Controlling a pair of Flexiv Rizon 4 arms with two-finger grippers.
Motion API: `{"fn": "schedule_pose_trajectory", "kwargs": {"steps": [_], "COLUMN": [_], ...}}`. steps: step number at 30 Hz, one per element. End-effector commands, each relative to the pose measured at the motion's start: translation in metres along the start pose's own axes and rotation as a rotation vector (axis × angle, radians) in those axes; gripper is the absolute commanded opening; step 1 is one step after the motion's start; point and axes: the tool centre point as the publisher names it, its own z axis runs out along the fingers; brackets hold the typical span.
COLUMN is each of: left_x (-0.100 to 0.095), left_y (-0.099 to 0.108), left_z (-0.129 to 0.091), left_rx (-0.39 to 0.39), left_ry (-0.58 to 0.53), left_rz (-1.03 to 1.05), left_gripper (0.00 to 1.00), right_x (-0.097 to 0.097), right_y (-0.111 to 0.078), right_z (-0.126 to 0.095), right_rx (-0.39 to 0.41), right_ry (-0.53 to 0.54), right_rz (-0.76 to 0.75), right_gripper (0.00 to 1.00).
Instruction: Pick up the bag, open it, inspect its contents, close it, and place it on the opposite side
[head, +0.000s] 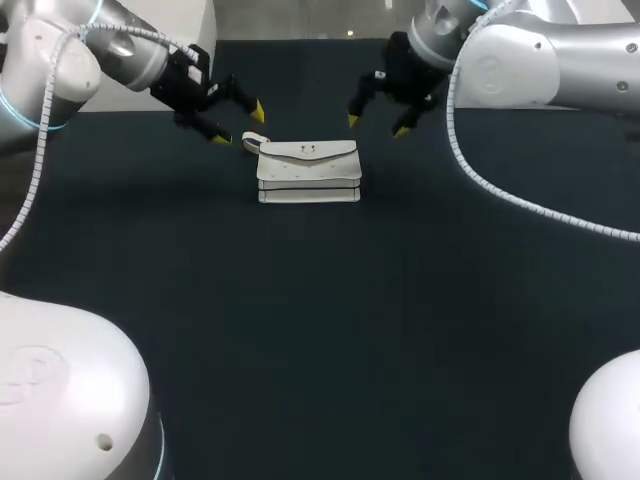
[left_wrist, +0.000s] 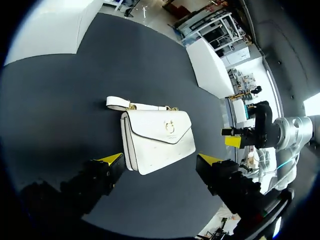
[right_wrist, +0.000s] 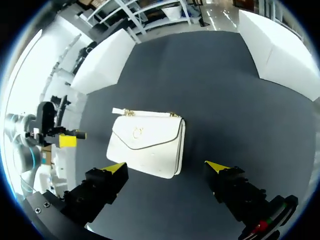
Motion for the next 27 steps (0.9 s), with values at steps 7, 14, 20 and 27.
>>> {"fn": "schedule_pose_trajectory", "kwargs": {"steps": [7, 14, 20, 27], "left_x": [-0.015, -0.024, -0.034, -0.040], "left_y": [-0.006, -0.009, -0.016, -0.019], "left_z": [0.024, 0.029, 0.044, 0.052], "left_rx": [-0.065, -0.082, -0.092, -0.091], "left_ry": [0.179, 0.222, 0.271, 0.299], "left_rz": [-0.100, -0.107, -0.100, -0.105], "left_gripper": [1.00, 1.00, 1.00, 1.00], "right_x": [0.000, -0.011, -0.010, -0.015], "right_y": [0.004, 0.008, 0.011, 0.018], "right_z": [0.024, 0.032, 0.051, 0.074], "right_rx": [0.028, 0.052, 0.096, 0.164], "right_ry": [0.103, 0.187, 0.269, 0.312], "right_rz": [0.212, 0.291, 0.328, 0.370], "right_gripper": [1.00, 1.00, 1.00, 0.96]}}
